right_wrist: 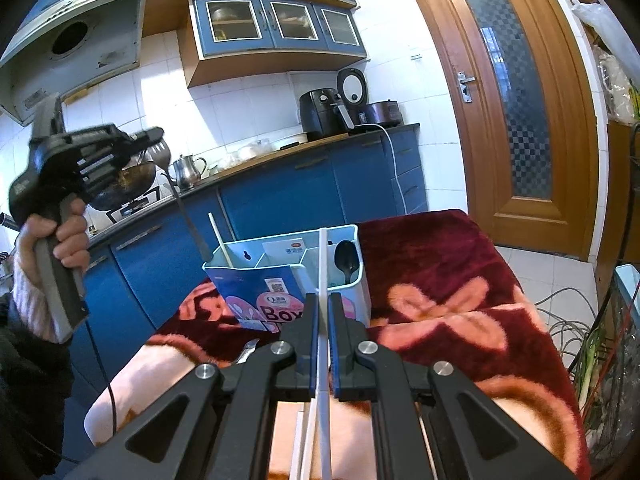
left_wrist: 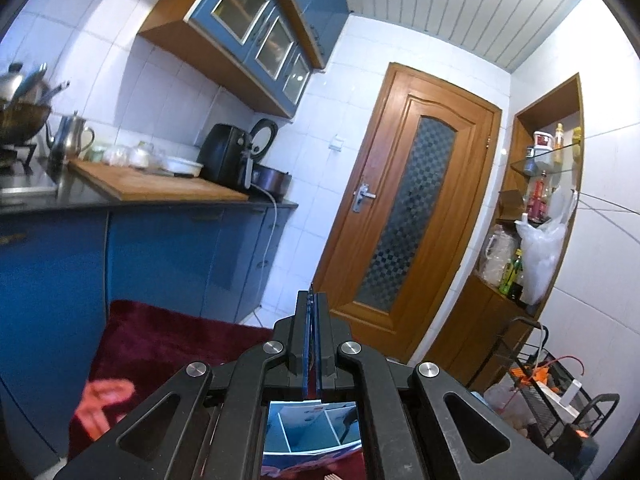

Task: Organize utensils
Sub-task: 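Carry the fork into the blue holder with the left tool while the right tool inserts the white utensil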

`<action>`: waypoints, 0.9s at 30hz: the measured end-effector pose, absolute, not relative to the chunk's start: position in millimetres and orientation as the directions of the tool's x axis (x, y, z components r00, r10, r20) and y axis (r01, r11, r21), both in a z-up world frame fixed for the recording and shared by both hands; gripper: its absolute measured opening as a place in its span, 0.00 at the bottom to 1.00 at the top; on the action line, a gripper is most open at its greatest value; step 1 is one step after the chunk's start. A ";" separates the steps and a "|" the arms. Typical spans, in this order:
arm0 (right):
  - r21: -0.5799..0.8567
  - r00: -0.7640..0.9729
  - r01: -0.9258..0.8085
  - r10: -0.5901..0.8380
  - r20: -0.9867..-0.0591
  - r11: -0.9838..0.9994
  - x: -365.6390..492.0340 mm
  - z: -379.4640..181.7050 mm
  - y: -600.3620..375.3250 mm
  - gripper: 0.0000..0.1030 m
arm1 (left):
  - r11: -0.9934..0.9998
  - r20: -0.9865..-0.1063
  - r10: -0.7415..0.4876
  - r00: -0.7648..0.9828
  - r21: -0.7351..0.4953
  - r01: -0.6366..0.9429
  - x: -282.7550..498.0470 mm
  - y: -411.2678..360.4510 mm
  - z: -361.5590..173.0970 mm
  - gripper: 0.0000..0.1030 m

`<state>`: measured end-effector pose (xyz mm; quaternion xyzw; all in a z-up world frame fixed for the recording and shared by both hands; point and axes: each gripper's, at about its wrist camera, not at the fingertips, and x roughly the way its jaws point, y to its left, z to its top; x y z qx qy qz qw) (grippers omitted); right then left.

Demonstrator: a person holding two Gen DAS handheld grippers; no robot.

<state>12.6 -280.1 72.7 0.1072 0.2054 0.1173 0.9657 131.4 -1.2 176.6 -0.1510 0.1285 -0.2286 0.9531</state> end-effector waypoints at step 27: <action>0.141 0.971 -0.151 0.174 -0.166 0.978 128.5 125.8 -259.2 0.06 | 0.871 -0.326 -0.444 0.834 -0.376 0.316 177.8 4.0 93.9 0.01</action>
